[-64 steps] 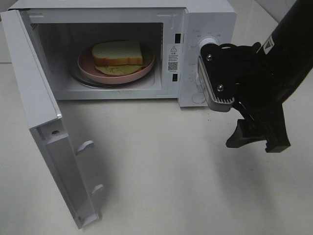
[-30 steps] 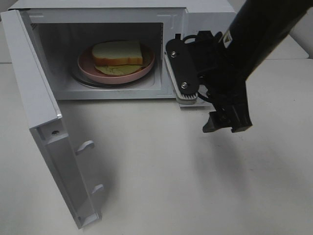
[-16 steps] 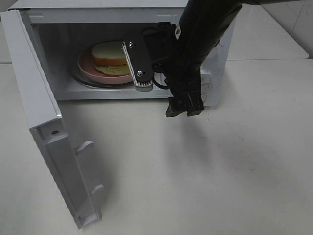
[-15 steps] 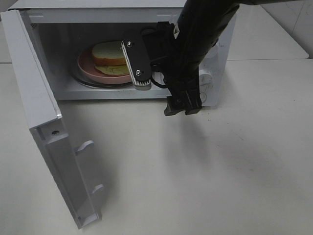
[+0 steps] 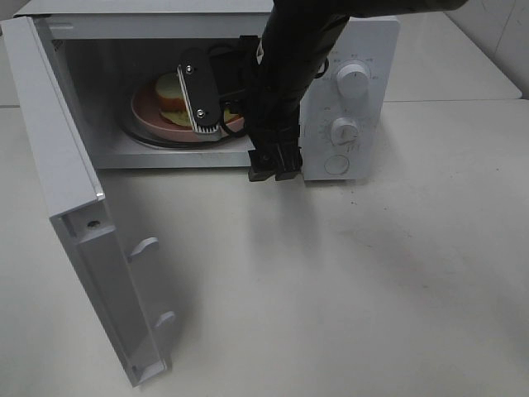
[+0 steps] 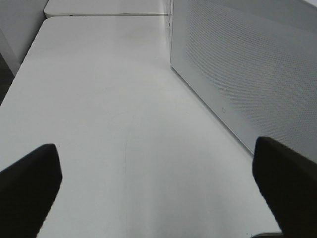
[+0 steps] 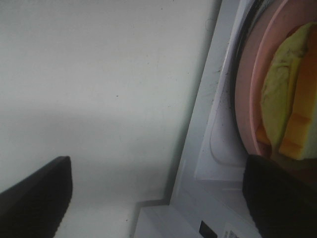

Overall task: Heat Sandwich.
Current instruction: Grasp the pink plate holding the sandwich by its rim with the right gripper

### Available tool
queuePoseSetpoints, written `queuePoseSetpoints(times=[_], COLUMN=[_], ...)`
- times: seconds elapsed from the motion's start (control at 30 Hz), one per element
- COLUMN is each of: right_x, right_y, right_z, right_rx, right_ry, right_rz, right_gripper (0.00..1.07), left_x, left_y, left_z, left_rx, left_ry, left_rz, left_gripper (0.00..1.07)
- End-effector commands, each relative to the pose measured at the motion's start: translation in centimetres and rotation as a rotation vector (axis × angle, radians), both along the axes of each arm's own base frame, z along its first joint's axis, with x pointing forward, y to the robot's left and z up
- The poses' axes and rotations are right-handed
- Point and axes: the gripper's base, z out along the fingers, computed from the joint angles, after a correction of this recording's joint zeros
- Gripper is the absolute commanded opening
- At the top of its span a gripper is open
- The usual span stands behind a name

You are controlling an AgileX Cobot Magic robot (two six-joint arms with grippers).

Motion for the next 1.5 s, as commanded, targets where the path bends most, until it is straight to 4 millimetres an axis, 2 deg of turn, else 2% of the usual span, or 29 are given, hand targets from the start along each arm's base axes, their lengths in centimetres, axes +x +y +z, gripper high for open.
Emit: queuePoseSetpoints(times=[0.03, 0.57, 1.2, 1.5], right_x=[0.7, 4.8, 8.0, 9.3], right_y=[0.9, 4.3, 6.1, 5.8], right_z=[-0.4, -3.0, -5.8, -6.8], right_rx=[0.014, 0.05, 0.041, 0.049], right_ry=[-0.005, -0.038, -0.085, -0.081], right_rz=[-0.005, -0.014, -0.042, -0.068], right_gripper=[0.87, 0.83, 0.78, 0.76], left_x=[-0.3, -0.3, -0.3, -0.3], left_y=[-0.1, -0.1, 0.0, 0.0], left_z=[0.0, 0.0, 0.0, 0.0], left_rx=[-0.012, -0.012, -0.009, -0.009], left_ry=[-0.037, -0.037, -0.037, -0.037], left_rz=[0.004, 0.004, 0.005, 0.005], left_gripper=[1.03, 1.03, 1.03, 1.03])
